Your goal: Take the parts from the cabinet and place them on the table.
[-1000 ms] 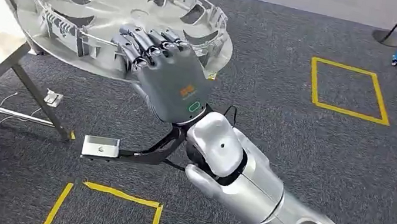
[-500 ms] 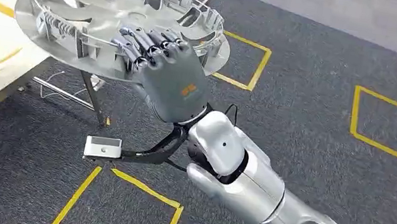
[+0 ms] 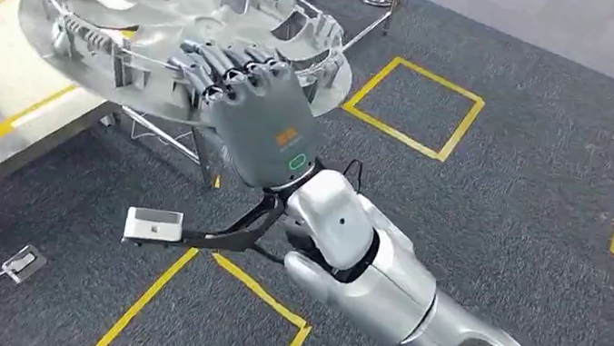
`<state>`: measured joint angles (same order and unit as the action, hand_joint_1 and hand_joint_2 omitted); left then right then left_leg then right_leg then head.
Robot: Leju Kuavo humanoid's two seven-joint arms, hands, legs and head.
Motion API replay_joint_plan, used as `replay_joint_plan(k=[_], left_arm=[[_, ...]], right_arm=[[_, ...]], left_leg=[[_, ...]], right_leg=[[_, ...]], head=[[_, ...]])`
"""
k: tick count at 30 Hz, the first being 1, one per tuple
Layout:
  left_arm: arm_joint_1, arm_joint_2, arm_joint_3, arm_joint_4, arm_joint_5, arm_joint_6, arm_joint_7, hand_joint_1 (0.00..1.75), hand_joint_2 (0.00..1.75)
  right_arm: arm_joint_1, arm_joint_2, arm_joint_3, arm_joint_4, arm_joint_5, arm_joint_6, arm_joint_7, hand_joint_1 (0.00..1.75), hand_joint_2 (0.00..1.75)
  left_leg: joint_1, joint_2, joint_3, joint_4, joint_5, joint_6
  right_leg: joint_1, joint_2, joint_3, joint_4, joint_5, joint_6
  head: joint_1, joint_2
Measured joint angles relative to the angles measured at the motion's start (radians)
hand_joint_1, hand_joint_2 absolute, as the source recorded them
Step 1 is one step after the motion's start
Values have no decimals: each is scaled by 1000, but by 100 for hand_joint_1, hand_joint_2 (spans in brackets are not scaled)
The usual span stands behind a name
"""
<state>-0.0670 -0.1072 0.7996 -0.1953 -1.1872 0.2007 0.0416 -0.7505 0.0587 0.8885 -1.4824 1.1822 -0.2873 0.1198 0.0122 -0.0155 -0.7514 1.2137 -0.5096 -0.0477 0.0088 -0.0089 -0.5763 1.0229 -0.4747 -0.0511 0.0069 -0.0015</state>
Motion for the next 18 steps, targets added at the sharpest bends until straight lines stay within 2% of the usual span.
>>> replay_joint_plan(k=[1, 2, 3, 4, 5, 6, 7, 8, 10, 11, 12, 13, 14, 15, 16, 17, 18], left_arm=[[-2, 0, 0, 0, -2, -1, 0, 0, 175], [-2, 0, 0, 0, -5, -1, 0, 0, 175], [-2, 1, 0, 0, -6, -2, 0, 0, 175], [0, 3, 0, 0, -7, -2, 1, 0, 175], [0, 4, 0, 0, -8, -2, 1, 0, 175], [-2, 5, 0, 0, -8, -2, 1, 0, 175], [-6, 4, 0, 0, -9, -2, 0, 0, 175], [-7, 5, 0, -1, -10, -2, 0, 0, 175], [-6, 4, 0, 0, -13, -3, 1, 0, 175], [-6, 4, 0, 0, -13, -3, 2, 0, 175], [-5, 4, 0, 0, -13, -3, 2, 0, 175], [-6, 4, 0, 0, -13, -3, 2, 0, 175], [-7, 5, 0, 0, -14, -3, 2, 0, 175], [-10, 6, 0, 0, -15, -3, 2, 0, 175], [-11, 6, 0, 0, -16, -4, 2, 0, 175], [-12, 6, 0, 0, -16, -5, 2, 0, 175], [-11, 6, 0, 0, -16, -5, 2, 0, 175]], right_arm=[[5, -2, 0, 0, 2, 0, 1, 175, 175], [9, -3, 0, 0, 3, 0, 1, 175, 175], [13, -4, 0, 0, 3, 0, 1, 175, 175], [18, -5, 0, 0, 5, 0, 2, 175, 175], [21, -5, 0, 0, 8, 0, 6, 175, 175], [22, -5, 0, 0, 13, 0, 10, 175, 175], [24, -5, 0, 0, 17, 0, 12, 175, 175], [24, -6, 0, 0, 23, 0, 13, 175, 175], [29, -6, 0, -2, 30, -1, 12, 175, 175], [29, -6, 0, -2, 30, 0, 13, 175, 175], [30, -6, 0, -2, 30, 0, 15, 175, 175], [32, -6, 0, -3, 30, 0, 15, 175, 175], [33, -8, 0, -3, 30, 0, 11, 175, 175], [35, -10, 0, -3, 31, 0, 11, 175, 175], [39, -11, 0, -3, 32, 0, 11, 175, 175], [42, -13, 0, -3, 32, 0, 11, 175, 175], [45, -13, 0, -3, 32, 0, 12, 175, 175]], left_leg=[[2, 5, -31, 75, -31, -5], [3, 6, -46, 118, -41, -10], [5, 9, -37, 111, -29, -12], [7, 14, 2, 51, 4, -15], [7, 26, 54, -35, 41, -17], [7, 56, 106, -121, 71, -17], [-5, 116, 127, -168, 52, -10], [0, 96, 130, -171, 64, 13], [-2, 74, 124, -167, 62, 26], [-3, 59, 123, -169, 64, 32], [4, 48, 126, -173, 69, 40], [6, 38, 123, -173, 71, 43], [8, 28, 121, -173, 73, 48], [8, 17, 118, -173, 74, 50], [7, 2, 116, -172, 75, 51], [7, -14, 114, -171, 76, 51], [8, -29, 114, -171, 77, 50]], right_leg=[[0, -18, -1, 0, -1, -1], [-1, -32, -3, 1, -1, 0], [-1, -45, -3, 1, -1, 0], [-2, -59, -3, 2, -2, 2], [-4, -72, -3, 5, -5, 6], [-4, -82, -3, 10, -9, 11], [5, -92, -6, 15, -14, 18], [10, -100, -7, 19, -17, 23], [13, -117, -2, 16, -18, 28], [12, -131, 0, 17, -21, 34], [8, -117, -5, 23, -29, 44], [2, -58, -14, 51, -50, 52], [-1, -18, -43, 116, -89, 56], [-4, -2, -78, 191, -125, 60], [-6, 3, -119, 272, -156, 62], [-7, 3, -147, 329, -166, 63], [-9, 4, -149, 327, -150, 62]], head=[[0, 0], [0, 0], [0, 0], [0, 0], [0, 0], [0, 0], [-2, 0], [2, 0], [6, 0], [5, 0], [6, 0], [6, 0], [7, 0], [6, 0], [6, 0], [6, 0], [6, 0]])
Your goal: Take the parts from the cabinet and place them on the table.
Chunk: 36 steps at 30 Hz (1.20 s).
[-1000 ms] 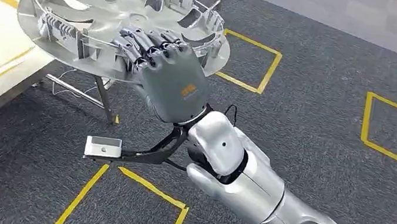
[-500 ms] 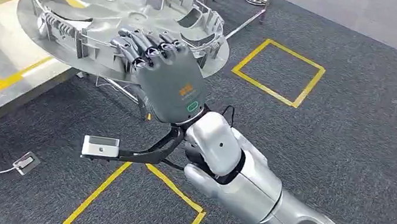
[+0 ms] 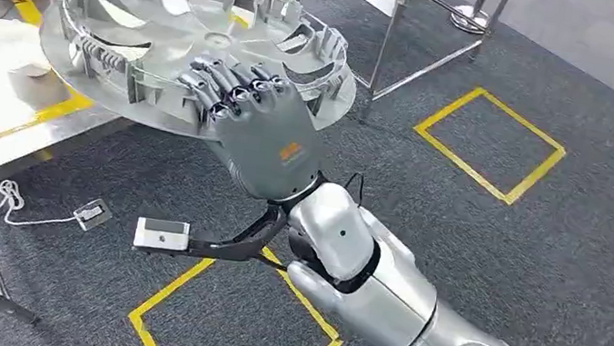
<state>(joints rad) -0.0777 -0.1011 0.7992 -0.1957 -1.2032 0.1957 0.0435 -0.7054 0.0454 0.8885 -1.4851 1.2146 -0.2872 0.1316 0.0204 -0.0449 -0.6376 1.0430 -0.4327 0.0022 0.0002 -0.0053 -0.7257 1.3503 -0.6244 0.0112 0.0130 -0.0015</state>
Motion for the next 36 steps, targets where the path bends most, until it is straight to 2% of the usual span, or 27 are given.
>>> replay_joint_plan(k=[2, 3, 4, 5, 8, 9, 10, 11, 12, 14, 15, 16, 18, 19, 20, 24, 25, 26, 27, 29, 30, 31, 32, 33, 34, 35, 36], left_arm=[[1, 0, 0, 0, 0, -2, 2, 0, 175], [1, 0, 0, 0, 0, -3, 2, 0, 175], [1, 0, 0, 0, 1, -3, 2, 0, 175], [-3, 0, 0, 0, 3, -3, 2, 0, 175], [4, 0, 0, 0, 5, -3, 2, 0, 175], [6, 3, 0, 0, 6, -3, 2, 0, 175], [8, 0, 0, 1, 6, -3, 2, 0, 175], [7, 0, 0, 2, 6, -3, 2, 0, 175], [4, 0, 0, 2, 6, -3, 2, 0, 175], [1, 0, 0, 2, 8, -3, 2, 0, 175], [2, 0, 0, 2, 8, -3, 3, 0, 175], [4, 0, 0, 2, 9, -3, 3, 0, 175], [5, 2, 0, 2, 9, -3, 4, 0, 175], [3, 3, 0, 1, 9, -3, 4, 0, 175], [-1, 3, 0, 1, 9, -3, 4, 0, 175], [4, 2, 0, 2, 10, -3, 10, 0, 175], [5, 0, 1, 2, 12, -3, 13, 0, 175], [4, 1, 1, 2, 13, -3, 16, 0, 175], [3, 2, 1, 2, 17, -3, 17, 0, 175], [1, 1, 4, 2, 18, -3, 18, 0, 175], [2, 1, 7, 2, 19, -3, 20, 0, 175], [3, 1, 8, 2, 19, -3, 22, 0, 175], [5, 1, 8, 2, 19, -5, 29, 0, 175], [5, 1, 8, 2, 19, -6, 34, 0, 175], [4, 0, 8, 2, 19, -6, 37, 0, 175], [3, -1, 8, 2, 19, -6, 38, 0, 175], [1, 0, 8, 2, 19, -7, 40, 0, 175]], right_arm=[[3, 0, 0, 0, 0, 1, 0, 175, 175], [3, 0, 0, 0, 0, 2, -1, 175, 175], [3, 0, 0, 0, 1, 2, -2, 175, 175], [3, 0, 0, 0, 2, 1, -4, 175, 175], [3, 1, 0, 0, 4, 2, -3, 175, 175], [3, 4, 0, 0, 5, 3, -1, 175, 175], [4, 6, 0, 0, 6, 4, -2, 175, 175], [3, 6, 0, 0, 7, 3, -5, 175, 175], [4, 6, 0, 0, 8, 2, -7, 175, 175], [9, 6, 0, 0, 9, 2, -7, 175, 175], [11, 6, 0, 0, 9, 2, -8, 175, 175], [13, 6, 0, 0, 8, 3, -11, 175, 175], [14, 6, 0, 0, 8, 3, -11, 175, 175], [13, 6, 0, 0, 8, 3, -12, 175, 175], [12, 6, -1, 0, 9, 2, -11, 175, 175], [12, 8, -1, 0, 10, 2, -13, 175, 175], [12, 8, -1, 0, 10, 3, -11, 175, 175], [11, 8, -1, -1, 11, 3, -11, 175, 175], [12, 7, -1, -2, 12, 3, -13, 175, 175], [14, 6, -1, -2, 15, 3, -13, 175, 175], [14, 6, -1, -2, 15, 4, -12, 175, 175], [15, 6, -1, -2, 15, 6, -12, 175, 175], [15, 6, -1, -2, 15, 6, -11, 175, 175], [15, 6, -1, -2, 15, 6, -13, 175, 175], [14, 6, -1, -3, 15, 6, -14, 175, 175], [14, 6, -1, -3, 15, 6, -16, 175, 175], [12, 6, -1, -5, 15, 6, -15, 175, 175]], left_leg=[[3, -30, 0, 2, 3, -5], [5, -44, -1, 3, 4, -9], [8, -54, -4, 4, 6, -14], [3, -69, -13, 8, 9, -24], [11, -102, -18, -11, 25, -50], [12, -114, -26, -11, 27, -55], [4, -56, -33, 6, 11, -55], [1, -6, -54, 57, -26, -56], [1, 21, -90, 138, -69, -58], [0, 35, -146, 276, -125, -60], [0, 37, -147, 292, -123, -59], [0, 39, -123, 258, -99, -59], [0, 59, -27, 98, -29, -55], [-5, 108, 21, 8, -18, -49], [-16, 117, 28, -3, -23, -37], [-12, 70, 20, -5, -13, -11], [-6, 61, 21, -9, -10, -6], [-3, 52, 19, -9, -8, 0], [-2, 42, 17, -9, -6, 3], [-3, 17, 12, -8, -4, 4], [-3, 4, 11, -7, -3, 4], [-3, -10, 11, -6, -2, 2], [-2, -26, 10, -4, 0, 0], [-2, -40, 10, -3, 1, -2], [-1, -52, 10, -3, 3, -5], [-4, -61, 4, -2, 5, -13], [0, -76, -2, -2, 9, -21]], right_leg=[[-4, 9, 56, -123, 79, -4], [-7, 30, 103, -220, 125, -6], [-14, 91, 130, -288, 134, -7], [-13, 109, 131, -299, 132, -5], [-3, 72, 135, -298, 136, -19], [-16, 55, 138, -311, 145, -30], [-14, 38, 142, -315, 148, -37], [-12, 28, 141, -316, 150, -44], [-8, 11, 140, -316, 150, -45], [-4, -20, 139, -316, 148, -47], [-3, -35, 139, -316, 148, -47], [-3, -48, 139, -316, 148, -47], [-3, -72, 140, -314, 146, -44], [1, -83, 142, -312, 143, -40], [10, -93, 138, -309, 140, -34], [10, -128, 147, -312, 138, -17], [3, -96, 142, -298, 126, -7], [0, -45, 124, -256, 94, -3], [-2, -16, 88, -177, 54, 1], [-4, -2, 18, -32, -2, 5], [-4, -2, 1, -2, -1, 5], [-4, 0, 11, -24, 24, 2], [-5, 4, 44, -95, 69, -2], [-6, 18, 88, -185, 114, -6], [-8, 49, 132, -272, 148, -11], [-10, 96, 144, -304, 128, -12], [-8, 85, 143, -309, 135, -7]], head=[[0, 0], [0, 0], [0, 0], [-1, 0], [0, 0], [-1, 0], [-3, 0], [-12, 0], [-11, 0], [-11, 0], [-11, 0], [-12, 0], [-12, 0], [-12, 0], [-11, 0], [-9, 0], [-8, 0], [-8, 0], [-6, 0], [-6, 0], [-5, 0], [-6, 0], [-5, 0], [-6, 0], [-5, 0], [-8, 0], [-5, 0]])
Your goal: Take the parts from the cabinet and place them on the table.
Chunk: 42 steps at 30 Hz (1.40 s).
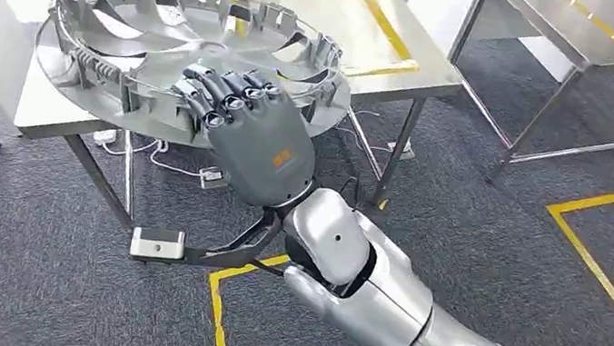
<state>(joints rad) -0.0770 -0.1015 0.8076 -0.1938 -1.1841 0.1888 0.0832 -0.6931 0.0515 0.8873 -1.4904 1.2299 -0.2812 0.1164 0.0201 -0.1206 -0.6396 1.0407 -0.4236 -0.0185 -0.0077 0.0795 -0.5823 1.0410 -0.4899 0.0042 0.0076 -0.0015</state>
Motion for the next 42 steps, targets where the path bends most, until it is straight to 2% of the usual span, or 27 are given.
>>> replay_joint_plan(k=[3, 4, 5, 6, 8, 9, 10, 12, 13, 14, 15, 18, 19, 20, 21, 23, 25, 26, 28, 29, 31, 32, 35, 37, 38, 40, 42], left_arm=[[6, 0, 0, 1, -3, -1, 14, 0, 175], [7, 2, 1, 1, -3, -2, 17, 0, 175], [7, 0, 1, 2, -4, -2, 19, 0, 175], [5, -1, 1, 2, -4, -2, 19, 0, 175], [1, -1, 1, 2, -5, -2, 19, 0, 175], [1, -1, 1, 2, -4, -2, 19, 0, 175], [2, -1, 1, 2, -4, -2, 20, 0, 175], [3, 2, 1, 2, -5, -2, 21, 0, 175], [2, 2, 1, 1, -5, -2, 21, 0, 175], [0, 1, 1, 1, -5, -2, 21, 0, 175], [-2, 2, 1, 0, -5, -2, 21, 0, 175], [1, 2, 3, 1, -7, -2, 24, 0, 175], [1, 2, 3, 1, -8, -2, 26, 0, 175], [1, -1, 3, 1, -10, -3, 27, 0, 175], [-1, 0, 3, 1, -10, -4, 30, 0, 175], [-5, 1, 3, 0, -10, -5, 30, 0, 175], [-6, 1, 3, 0, -10, -5, 30, 0, 175], [-5, 1, 3, 1, -11, -5, 31, 0, 175], [-5, 1, 4, 1, -12, -5, 31, 0, 175], [-5, 0, 4, 1, -13, -5, 31, 0, 175], [-6, 1, 4, 1, -16, -5, 31, 0, 175], [-6, 3, 4, 0, -18, -5, 31, 0, 175], [-6, 6, 4, 0, -21, -5, 31, 0, 175], [-7, 6, 4, 1, -21, -5, 31, 0, 175], [-7, 3, 4, 1, -22, -5, 31, 0, 175], [-8, 4, 4, 1, -24, -5, 31, 0, 175], [-10, 5, 4, 0, -25, -5, 31, 0, 175]], right_arm=[[-2, 2, 0, 0, 0, 1, 2, 175, 175], [-4, 3, -1, 0, -2, 3, 5, 175, 175], [-4, 5, -1, 0, -2, 4, 4, 175, 175], [-5, 5, -2, -1, -2, 4, 3, 175, 175], [-5, 5, -1, -2, -1, 5, 3, 175, 175], [-5, 5, -1, -2, -2, 5, 3, 175, 175], [-4, 5, -1, -2, -2, 6, 3, 175, 175], [-4, 5, -1, -2, -3, 6, 2, 175, 175], [-5, 5, -2, -2, -3, 6, 2, 175, 175], [-5, 5, -2, -3, -3, 6, 3, 175, 175], [-6, 5, -2, -3, -3, 6, 3, 175, 175], [-7, 5, -2, -3, -3, 6, 2, 175, 175], [-7, 6, -2, -4, -4, 6, 3, 175, 175], [-7, 6, -2, -5, -5, 7, 5, 175, 175], [-7, 5, -3, -7, -5, 6, 4, 175, 175], [-3, -1, -3, -8, -3, 6, 6, 175, 175], [4, -4, -3, -8, -3, 6, 18, 175, 175], [7, -4, -3, -8, -3, 6, 21, 175, 175], [8, -4, -5, -8, -2, 7, 25, 175, 175], [8, -4, -8, -10, 0, 7, 24, 175, 175], [8, -4, -9, -15, 4, 7, 22, 175, 175], [8, -4, -10, -15, 5, 7, 22, 175, 175], [9, -4, -11, -16, 6, 9, 23, 175, 175], [9, -1, -12, -20, 8, 9, 21, 175, 175], [12, 0, -14, -24, 9, 9, 21, 175, 175], [7, 0, -18, -24, 9, 9, 17, 175, 175], [9, -2, -21, -24, 11, 9, 19, 175, 175]], left_leg=[[7, -31, -7, -13, 12, -24], [7, 1, -15, -1, 7, -25], [-2, 57, -29, 29, -19, -26], [-2, 88, -56, 89, -57, -30], [0, 109, -123, 246, -128, -37], [1, 111, -139, 289, -138, -39], [1, 114, -129, 279, -123, -40], [2, 130, -48, 140, -51, -40], [1, 157, 4, 48, -17, -38], [-11, 209, 20, 8, -38, -27], [-8, 199, 23, 2, -26, -12], [-11, 164, 14, 5, -25, 6], [-3, 151, 18, -1, -18, 15], [-1, 142, 17, -2, -16, 19], [1, 133, 15, -2, -15, 23], [1, 117, 11, -2, -14, 28], [0, 97, 10, -1, -14, 28], [1, 90, 10, 0, -13, 27], [1, 79, 10, 4, -13, 24], [2, 76, 9, 5, -13, 19], [-4, 70, 1, 8, -11, 4], [-5, 72, 2, 7, -15, 15], [-8, 73, 4, 4, -10, 7], [-13, 75, 21, -31, 0, 26], [7, 78, 48, -78, 25, 30], [8, 82, 69, -115, 44, 27], [16, 84, 66, -115, 43, 18]], right_leg=[[5, -32, 6, -5, 7, -15], [-3, -54, 8, -15, 15, -24], [-2, -61, 8, -18, 17, -31], [0, -73, 7, -18, 17, -34], [3, -105, 6, -17, 15, -37], [3, -119, 6, -17, 14, -38], [3, -133, 6, -16, 14, -38], [2, -157, 6, -11, 9, -33], [3, -169, 7, -6, 5, -28], [10, -177, 6, -3, 1, -23], [15, -187, 4, 1, -2, -17], [16, -216, 12, -6, -1, -3], [14, -216, 8, -3, -9, 5], [8, -161, 3, 20, -27, 12], [6, -117, -23, 83, -66, 16], [4, -88, -98, 242, -137, 21], [4, -84, -137, 309, -137, 20], [4, -84, -123, 270, -105, 17], [3, -81, -45, 98, -13, 10], [3, -71, -10, 18, 7, 4], [4, -68, -6, -1, 3, 2], [4, -68, -4, -3, 5, 7], [-1, -68, -4, -8, 11, 8], [-2, -67, 6, -28, 19, 11], [2, -69, 14, -29, 22, 9], [1, -71, -18, 32, -27, 18], [-11, -71, -92, 179, -99, 32]], head=[[-1, 0], [-1, 0], [-10, 0], [-11, 0], [-11, 0], [-11, 0], [-12, 0], [-12, 0], [-12, 0], [-12, 0], [-8, 0], [-9, 0], [-9, 0], [-8, 0], [-4, 0], [-2, 0], [-2, 0], [-2, 0], [-2, 0], [-2, 0], [-3, 0], [-3, 0], [-2, 0], [-3, 0], [-4, 0], [3, 0], [4, 0]])
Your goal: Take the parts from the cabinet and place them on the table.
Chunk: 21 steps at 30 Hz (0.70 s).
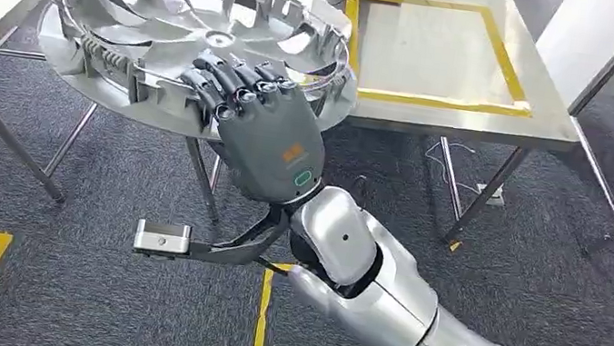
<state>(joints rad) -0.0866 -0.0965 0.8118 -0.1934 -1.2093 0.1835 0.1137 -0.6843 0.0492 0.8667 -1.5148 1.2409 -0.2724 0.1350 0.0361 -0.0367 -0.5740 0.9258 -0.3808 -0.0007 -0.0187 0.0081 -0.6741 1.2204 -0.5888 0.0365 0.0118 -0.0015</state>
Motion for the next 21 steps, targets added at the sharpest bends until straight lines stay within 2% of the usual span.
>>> replay_joint_plan(k=[1, 2, 3, 4, 5, 6, 7, 8, 11, 12, 13, 15, 16, 17, 18, 19, 21], left_arm=[[0, 0, 0, 0, -1, 0, 0, 0, 175], [0, -2, 0, 0, -3, 0, 0, 0, 175], [1, -3, 0, 0, -3, 0, -1, 0, 175], [2, -3, 0, 1, -3, 0, -2, 0, 175], [3, -5, 0, 1, -3, 0, -3, 0, 175], [4, -4, 0, 1, -3, 0, -4, 0, 175], [5, 9, 2, -2, -2, 3, -6, 0, 175], [5, -2, 2, 0, 1, 5, -10, 0, 175], [18, -4, 3, 2, 3, 6, -19, 0, 175], [20, -5, 3, 2, 3, 6, -19, 0, 175], [20, -5, 3, 2, 3, 6, -20, 0, 175], [18, -5, 3, 2, 4, 6, -23, 0, 175], [18, -5, 3, 2, 3, 6, -23, 0, 175], [20, -5, 3, 2, 3, 6, -24, 0, 175], [21, -5, 3, 2, 4, 6, -26, 0, 175], [21, -5, 3, 2, 4, 6, -27, 0, 175], [21, -4, 4, 2, 3, 6, -31, 0, 175]], right_arm=[[1, -2, 0, 0, 1, 0, 0, 175, 175], [2, -3, 0, 0, 1, 0, 0, 175, 175], [3, -4, 0, 0, 1, 0, 0, 175, 175], [3, -5, -1, 0, 0, 0, 0, 175, 175], [4, -6, -1, 0, 0, 0, -4, 175, 175], [6, -7, -1, 0, 0, -2, -7, 175, 175], [5, -9, -1, 0, -1, -5, -8, 175, 175], [5, -11, -1, -1, -3, -7, -10, 175, 175], [2, -12, -2, 2, -14, -11, -19, 175, 175], [0, -12, -2, 2, -17, -11, -22, 175, 175], [-3, -12, -2, 2, -18, -13, -21, 175, 175], [-4, -13, -2, 3, -20, -14, -21, 175, 175], [-3, -13, -2, 3, -21, -14, -22, 175, 175], [-3, -14, -2, 3, -25, -15, -22, 175, 175], [-3, -14, -2, 3, -27, -14, -22, 175, 175], [-3, -14, -2, 3, -28, -14, -21, 175, 175], [-5, -14, -2, 3, -28, -15, -22, 175, 175]], left_leg=[[5, 0, -3, 4, -2, -6], [12, 0, -6, 11, -5, -15], [21, 0, -11, 22, -10, -26], [30, -1, -18, 36, -16, -37], [44, -1, -30, 60, -26, -53], [53, -2, -42, 83, -37, -70], [46, -6, -55, 105, -49, -88], [44, -7, -57, 107, -54, -93], [51, -10, -53, 95, -51, -106], [51, 6, -57, 112, -63, -100], [43, 26, -82, 164, -97, -89], [25, 33, -155, 318, -173, -74], [17, 33, -187, 384, -196, -67], [9, 33, -203, 416, -196, -57], [-1, 33, -195, 398, -173, -41], [-11, 32, -171, 345, -139, -25], [-36, 33, -95, 186, -64, 16]], right_leg=[[-8, 0, -23, 45, -11, 8], [-16, -1, -25, 45, 1, 17], [-24, -2, -5, 5, 32, 28], [-32, -2, 28, -59, 68, 40], [-44, -3, 78, -152, 110, 53], [-41, 2, 86, -174, 98, 61], [-41, 19, 73, -162, 95, 56], [-38, 19, 66, -138, 87, 13], [-33, 14, 60, -128, 82, -22], [-31, 13, 60, -129, 84, -31], [-27, 11, 61, -131, 86, -35], [-18, 3, 61, -132, 86, -41], [-11, -1, 61, -132, 84, -45], [-3, -2, 62, -132, 82, -49], [4, -3, 64, -132, 80, -53], [11, -4, 68, -132, 78, -56], [19, -6, 77, -134, 72, -63]], head=[[0, 0], [0, 0], [0, 0], [0, 0], [0, 0], [-1, 0], [15, 0], [15, 0], [8, 0], [2, 0], [-2, 0], [-3, 0], [-3, 0], [-3, 0], [-3, 0], [-3, 0], [-3, 0]])
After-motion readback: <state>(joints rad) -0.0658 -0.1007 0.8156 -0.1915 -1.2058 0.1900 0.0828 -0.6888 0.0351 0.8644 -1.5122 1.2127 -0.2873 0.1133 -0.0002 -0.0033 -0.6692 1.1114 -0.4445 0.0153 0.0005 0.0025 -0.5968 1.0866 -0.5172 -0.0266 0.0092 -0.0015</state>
